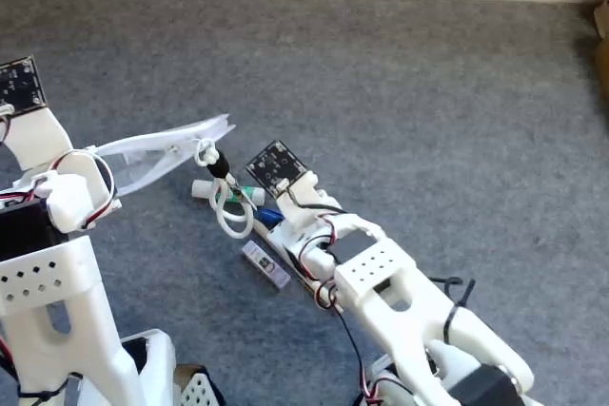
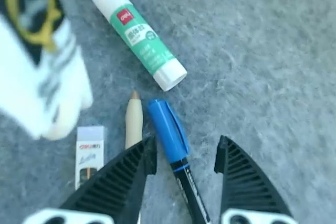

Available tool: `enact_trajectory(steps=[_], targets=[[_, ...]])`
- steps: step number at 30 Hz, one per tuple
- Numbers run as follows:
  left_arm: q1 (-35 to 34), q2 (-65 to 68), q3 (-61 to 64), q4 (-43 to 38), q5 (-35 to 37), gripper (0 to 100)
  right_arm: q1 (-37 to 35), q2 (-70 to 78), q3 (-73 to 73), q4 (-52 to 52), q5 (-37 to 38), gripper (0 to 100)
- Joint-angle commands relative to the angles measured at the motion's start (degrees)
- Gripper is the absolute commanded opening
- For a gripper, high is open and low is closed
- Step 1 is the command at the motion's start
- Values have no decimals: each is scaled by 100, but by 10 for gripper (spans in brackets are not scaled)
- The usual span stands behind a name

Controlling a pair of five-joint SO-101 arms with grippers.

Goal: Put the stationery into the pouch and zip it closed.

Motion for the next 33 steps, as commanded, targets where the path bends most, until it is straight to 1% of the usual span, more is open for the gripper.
enact_trajectory(steps=[1,6,9,20,22,26,27,30,31,33], targets=[[-101,-22,-163,-88,79,8,75,198,-426,-479,88,176],[-92,-22,-154,-88,70,8,75,690,-426,-945,114,176],[-92,-22,-154,-88,62,8,75,901,-426,-1077,484,176],[-92,-22,-145,-97,53,8,84,1921,-857,-1059,554,176],[-92,-22,-145,-97,53,8,84,2018,-857,-1059,563,149],[-92,-22,-145,-105,53,8,145,2035,-857,-1059,563,22],[-92,-22,-145,-105,53,8,198,2035,-857,-1059,563,8],[-92,-22,-145,-105,53,8,356,2035,-857,-1051,615,6],[-92,-22,-145,-105,53,8,409,2035,-857,-1024,765,5],[-92,-22,-145,-105,53,8,488,2026,-954,-637,1020,5]])
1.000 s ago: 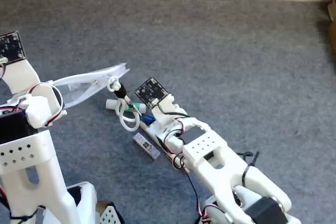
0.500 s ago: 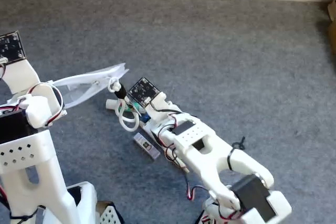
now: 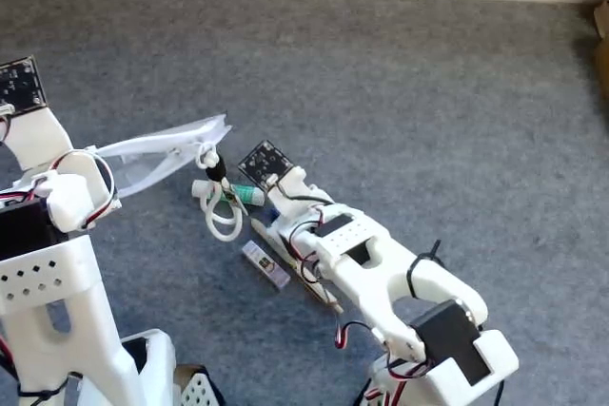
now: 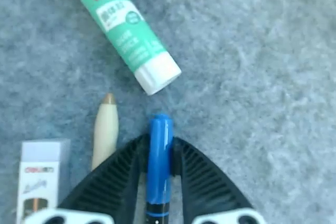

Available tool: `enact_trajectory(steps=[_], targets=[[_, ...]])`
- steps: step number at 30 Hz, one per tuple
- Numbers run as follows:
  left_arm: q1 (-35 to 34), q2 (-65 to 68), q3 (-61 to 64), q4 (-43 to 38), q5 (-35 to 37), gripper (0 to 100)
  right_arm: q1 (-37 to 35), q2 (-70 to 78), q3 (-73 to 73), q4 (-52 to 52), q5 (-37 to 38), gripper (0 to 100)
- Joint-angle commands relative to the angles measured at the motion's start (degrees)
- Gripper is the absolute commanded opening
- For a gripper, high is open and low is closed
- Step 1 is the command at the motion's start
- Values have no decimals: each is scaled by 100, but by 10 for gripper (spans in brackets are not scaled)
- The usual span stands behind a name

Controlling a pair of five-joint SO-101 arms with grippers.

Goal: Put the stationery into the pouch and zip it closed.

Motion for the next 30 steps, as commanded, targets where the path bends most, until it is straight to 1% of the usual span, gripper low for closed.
enact_trajectory(steps=[1,7,9,11,15,20,30], targets=[[-92,-22,-154,-105,53,8,242,-75,-505,629,334,5],[-92,-22,-145,-114,53,8,426,-48,-1833,3020,325,6],[-92,-22,-145,-114,53,8,497,-22,-2211,3582,325,6],[-84,-22,-145,-114,53,8,558,-13,-2457,3899,325,7],[-84,-22,-145,-114,53,8,558,-4,-2659,4022,334,9],[-84,-22,-145,-114,53,8,549,-4,-2651,4013,325,74],[-84,-22,-145,-123,53,8,629,699,-2712,4048,325,80]])
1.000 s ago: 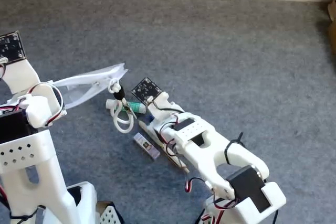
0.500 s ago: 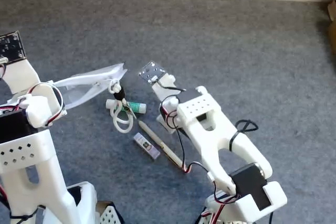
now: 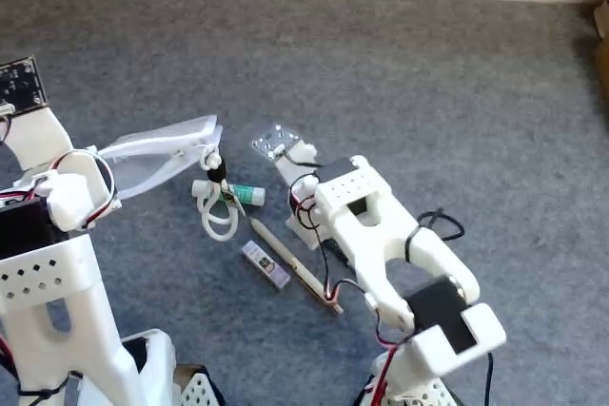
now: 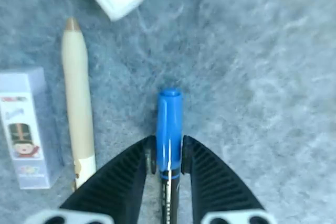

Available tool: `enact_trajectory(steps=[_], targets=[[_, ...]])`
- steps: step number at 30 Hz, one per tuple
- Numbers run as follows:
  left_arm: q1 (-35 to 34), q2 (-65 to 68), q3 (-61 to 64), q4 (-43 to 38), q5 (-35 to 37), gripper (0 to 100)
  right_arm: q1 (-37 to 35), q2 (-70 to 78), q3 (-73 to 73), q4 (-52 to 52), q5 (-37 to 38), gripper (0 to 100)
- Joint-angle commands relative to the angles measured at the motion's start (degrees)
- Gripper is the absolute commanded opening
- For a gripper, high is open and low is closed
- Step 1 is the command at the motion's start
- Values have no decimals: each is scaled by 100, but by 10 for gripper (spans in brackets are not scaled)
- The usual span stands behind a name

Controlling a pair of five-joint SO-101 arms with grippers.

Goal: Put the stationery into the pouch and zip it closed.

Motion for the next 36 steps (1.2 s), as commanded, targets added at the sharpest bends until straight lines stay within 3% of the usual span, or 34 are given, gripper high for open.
enact_trajectory(steps=[1,22,26,29,36], targets=[[-84,-31,-145,-123,62,8,127,-75,-400,66,79,80],[-84,-31,-136,-123,53,8,180,-22,-347,40,114,76],[-84,-31,-136,-123,53,8,180,-92,-374,84,114,2],[-84,-31,-127,-123,53,8,171,-110,-426,426,114,5],[-84,-31,-127,-123,62,8,-40,-1262,-637,725,88,5]])
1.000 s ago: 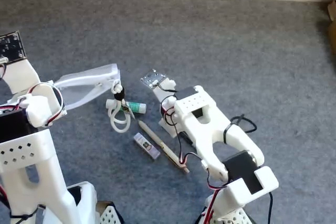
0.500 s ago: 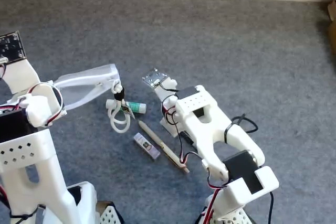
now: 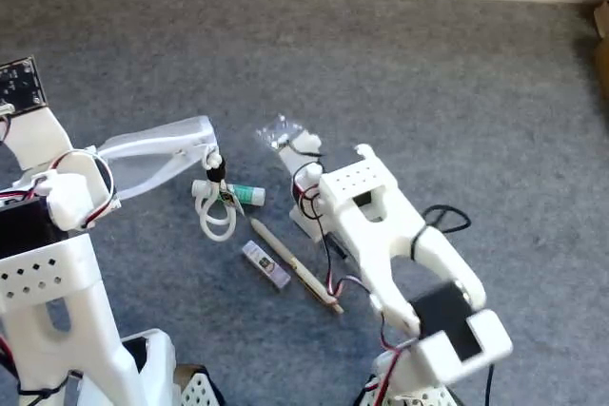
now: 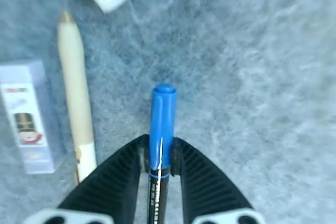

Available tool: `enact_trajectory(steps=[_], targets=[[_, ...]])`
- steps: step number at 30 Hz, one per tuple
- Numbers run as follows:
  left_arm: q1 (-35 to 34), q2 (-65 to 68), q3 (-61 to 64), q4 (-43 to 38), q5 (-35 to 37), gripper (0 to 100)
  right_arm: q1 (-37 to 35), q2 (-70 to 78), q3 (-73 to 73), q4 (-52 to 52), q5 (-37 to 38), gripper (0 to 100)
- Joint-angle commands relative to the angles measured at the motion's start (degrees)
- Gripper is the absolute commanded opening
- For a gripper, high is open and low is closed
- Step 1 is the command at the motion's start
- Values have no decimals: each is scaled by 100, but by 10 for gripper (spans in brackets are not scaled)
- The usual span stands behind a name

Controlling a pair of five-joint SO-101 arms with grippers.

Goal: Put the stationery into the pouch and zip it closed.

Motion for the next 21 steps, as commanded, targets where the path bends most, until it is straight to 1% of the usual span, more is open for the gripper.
enact_trajectory(steps=[1,6,17,21], targets=[[-75,-31,-127,-123,62,8,-180,-1042,-75,57,53,5],[-75,-31,-127,-123,79,8,-382,-2053,435,57,44,5],[-75,-31,-127,-123,79,8,-1209,-4646,1508,48,35,6],[-66,-31,-127,-123,79,8,-1437,-5657,2149,-426,35,6]])
